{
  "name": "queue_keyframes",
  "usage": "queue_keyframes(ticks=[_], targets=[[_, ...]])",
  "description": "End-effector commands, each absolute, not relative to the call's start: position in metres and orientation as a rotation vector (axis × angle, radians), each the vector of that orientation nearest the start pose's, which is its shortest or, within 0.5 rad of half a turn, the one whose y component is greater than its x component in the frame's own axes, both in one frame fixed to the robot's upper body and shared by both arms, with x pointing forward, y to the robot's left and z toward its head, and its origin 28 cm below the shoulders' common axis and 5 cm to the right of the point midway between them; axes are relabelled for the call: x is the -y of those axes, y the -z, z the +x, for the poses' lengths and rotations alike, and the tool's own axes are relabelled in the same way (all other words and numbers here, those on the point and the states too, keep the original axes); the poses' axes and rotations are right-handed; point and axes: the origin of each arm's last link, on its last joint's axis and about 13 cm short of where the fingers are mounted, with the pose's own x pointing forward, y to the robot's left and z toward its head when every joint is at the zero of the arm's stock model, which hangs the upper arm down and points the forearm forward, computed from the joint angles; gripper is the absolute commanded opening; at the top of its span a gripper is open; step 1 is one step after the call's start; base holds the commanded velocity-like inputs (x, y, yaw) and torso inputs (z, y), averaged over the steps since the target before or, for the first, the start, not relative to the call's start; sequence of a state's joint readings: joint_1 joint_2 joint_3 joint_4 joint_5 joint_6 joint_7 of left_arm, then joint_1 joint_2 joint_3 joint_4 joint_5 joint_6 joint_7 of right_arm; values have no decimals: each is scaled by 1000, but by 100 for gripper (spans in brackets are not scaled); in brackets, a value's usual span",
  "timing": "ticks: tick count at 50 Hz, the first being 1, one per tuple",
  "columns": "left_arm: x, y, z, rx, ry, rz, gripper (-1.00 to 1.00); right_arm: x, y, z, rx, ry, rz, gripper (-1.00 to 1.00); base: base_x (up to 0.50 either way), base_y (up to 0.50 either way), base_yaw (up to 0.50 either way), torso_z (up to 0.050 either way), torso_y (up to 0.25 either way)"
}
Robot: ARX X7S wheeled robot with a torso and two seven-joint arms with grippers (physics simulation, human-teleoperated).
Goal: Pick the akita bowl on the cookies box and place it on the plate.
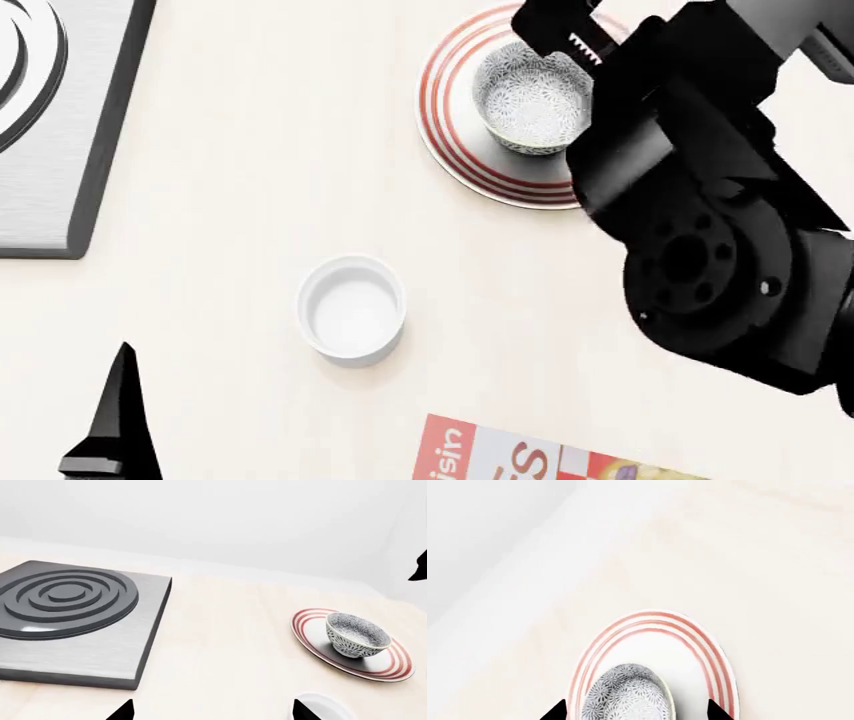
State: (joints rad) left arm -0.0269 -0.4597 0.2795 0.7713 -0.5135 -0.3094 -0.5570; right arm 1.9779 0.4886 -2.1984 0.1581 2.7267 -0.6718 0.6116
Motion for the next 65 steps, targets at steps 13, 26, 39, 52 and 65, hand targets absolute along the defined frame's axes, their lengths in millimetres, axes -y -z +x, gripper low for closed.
queue_keyframes(ticks=[13, 26, 39, 52, 65], targets=[[-201, -139, 173, 244, 76, -127, 100, 81, -261, 278, 393, 38, 125, 100, 0, 0, 0, 0, 0], [-200, -139, 172, 248, 79, -124, 100, 76, -221, 242, 514, 165, -285, 100, 0, 0, 0, 0, 0], [-199, -139, 170, 248, 84, -123, 100, 71, -178, 216, 517, 200, -323, 100, 0, 0, 0, 0, 0], [-197, -136, 170, 240, 89, -115, 100, 68, -136, 196, 466, 231, -298, 100, 0, 0, 0, 0, 0], [-198, -134, 172, 234, 85, -114, 100, 70, -116, 193, 419, 274, -229, 100, 0, 0, 0, 0, 0]])
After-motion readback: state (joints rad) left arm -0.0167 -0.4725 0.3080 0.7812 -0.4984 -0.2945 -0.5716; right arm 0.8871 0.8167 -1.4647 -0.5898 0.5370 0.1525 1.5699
